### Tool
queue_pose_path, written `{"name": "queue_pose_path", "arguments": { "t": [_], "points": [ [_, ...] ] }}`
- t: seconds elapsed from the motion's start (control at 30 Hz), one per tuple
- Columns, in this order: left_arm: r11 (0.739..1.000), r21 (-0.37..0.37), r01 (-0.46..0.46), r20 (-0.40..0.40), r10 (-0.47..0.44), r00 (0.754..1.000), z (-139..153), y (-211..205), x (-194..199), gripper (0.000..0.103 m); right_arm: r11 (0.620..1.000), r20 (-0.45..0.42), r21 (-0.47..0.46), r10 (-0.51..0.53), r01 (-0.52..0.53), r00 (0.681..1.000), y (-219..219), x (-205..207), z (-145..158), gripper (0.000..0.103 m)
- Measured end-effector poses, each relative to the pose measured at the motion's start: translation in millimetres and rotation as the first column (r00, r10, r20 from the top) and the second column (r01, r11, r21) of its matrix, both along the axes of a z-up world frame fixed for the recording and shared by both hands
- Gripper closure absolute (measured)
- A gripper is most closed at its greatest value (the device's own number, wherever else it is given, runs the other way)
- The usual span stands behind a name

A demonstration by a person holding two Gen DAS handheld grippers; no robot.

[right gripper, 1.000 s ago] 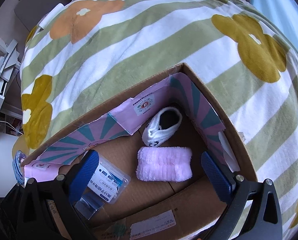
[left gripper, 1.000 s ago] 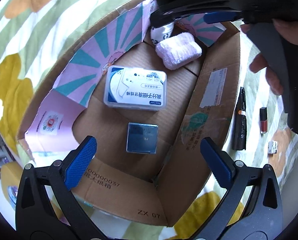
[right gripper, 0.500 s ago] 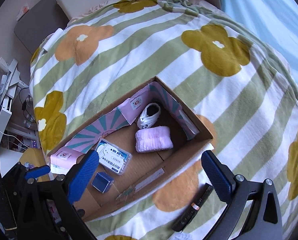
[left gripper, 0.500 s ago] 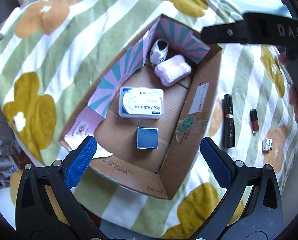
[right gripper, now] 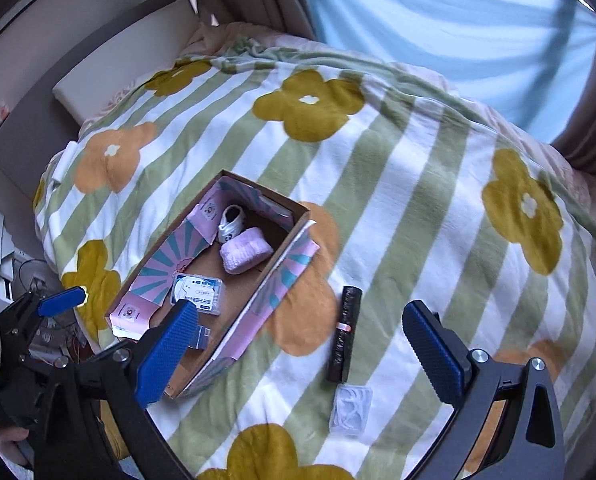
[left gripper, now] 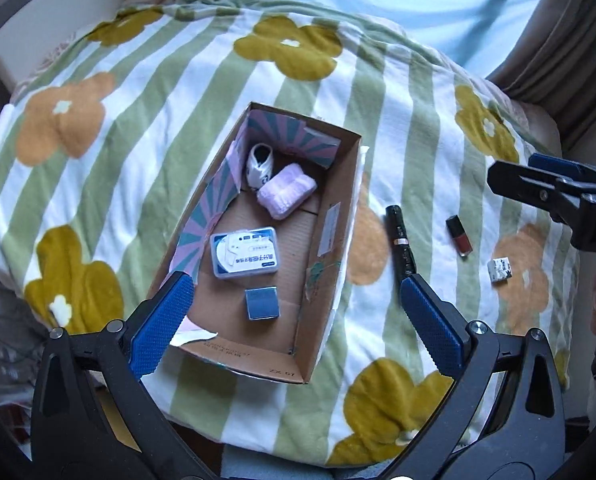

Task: Organize objects
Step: 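Withdraw both tools from the box toward the black tube and floss case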

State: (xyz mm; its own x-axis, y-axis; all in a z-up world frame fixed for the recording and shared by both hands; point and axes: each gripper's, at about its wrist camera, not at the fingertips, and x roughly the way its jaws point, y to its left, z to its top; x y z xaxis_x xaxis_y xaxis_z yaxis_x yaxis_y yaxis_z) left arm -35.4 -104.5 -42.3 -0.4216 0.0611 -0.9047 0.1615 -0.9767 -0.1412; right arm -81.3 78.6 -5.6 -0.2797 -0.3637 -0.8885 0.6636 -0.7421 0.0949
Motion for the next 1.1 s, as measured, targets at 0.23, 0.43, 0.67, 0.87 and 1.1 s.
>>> {"name": "queue_pose_path", "arguments": {
  "t": [0.23, 0.43, 0.67, 0.87, 1.1],
  "points": [
    [0.995, -0.007, 0.097, -0.043, -0.097, 0.994, 17, 25, 1, 0.000, 0.987, -0.001, -0.027, -0.157, 0.157, 0.988, 64, 20, 9, 0.001],
    [0.985, -0.004, 0.170, -0.052, -0.170, 0.984, 17, 49, 4, 0.000, 0.973, -0.003, -0.026, -0.231, 0.230, 0.973, 96, 41, 3, 0.001],
    [0.977, -0.002, 0.214, -0.059, -0.214, 0.975, 20, 64, 4, 0.000, 0.959, 0.017, -0.035, -0.280, 0.280, 0.960, 118, 57, -4, 0.001],
    [0.971, 0.011, 0.240, -0.060, -0.239, 0.969, 21, 69, 2, 0.000, 0.952, 0.007, -0.052, -0.302, 0.302, 0.953, 124, 63, -1, 0.001],
    [0.959, 0.017, 0.284, -0.059, -0.283, 0.957, 24, 84, -6, 0.000, 0.952, -0.010, -0.055, -0.304, 0.303, 0.953, 128, 69, 0, 0.001]
  ]
}}
